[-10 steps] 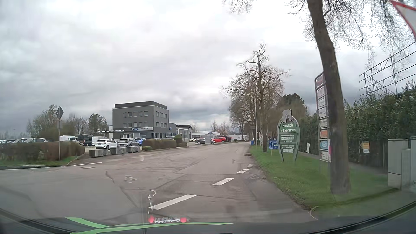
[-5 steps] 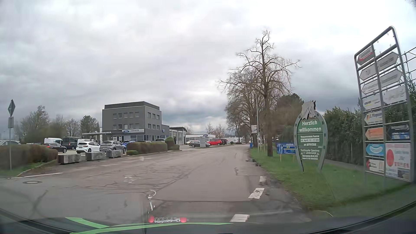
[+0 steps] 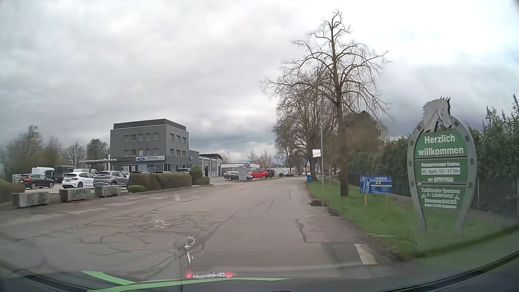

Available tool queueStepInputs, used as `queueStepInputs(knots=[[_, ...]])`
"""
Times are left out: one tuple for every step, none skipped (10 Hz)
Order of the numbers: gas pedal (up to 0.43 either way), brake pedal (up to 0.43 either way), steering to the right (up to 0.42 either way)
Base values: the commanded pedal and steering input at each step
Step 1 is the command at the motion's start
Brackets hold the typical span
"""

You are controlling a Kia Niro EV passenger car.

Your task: Follow the waypoints while adhering to traffic rules and regulations

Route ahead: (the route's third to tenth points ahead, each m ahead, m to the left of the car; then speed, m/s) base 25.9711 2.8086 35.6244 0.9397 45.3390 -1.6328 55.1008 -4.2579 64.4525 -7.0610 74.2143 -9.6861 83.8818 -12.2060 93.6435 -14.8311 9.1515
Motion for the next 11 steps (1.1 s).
queueStepInputs(knots=[[0.169, 0.0, 0.029], [0.169, 0.0, 0.028], [0.169, 0.0, 0.028], [0.169, 0.0, 0.028], [0.189, 0.0, 0.027], [0.197, 0.0, 0.024], [0.197, 0.0, 0.021], [0.197, 0.0, 0.02], [0.197, 0.0, 0.018], [0.197, 0.0, 0.018], [0.197, 0.0, 0.018]])
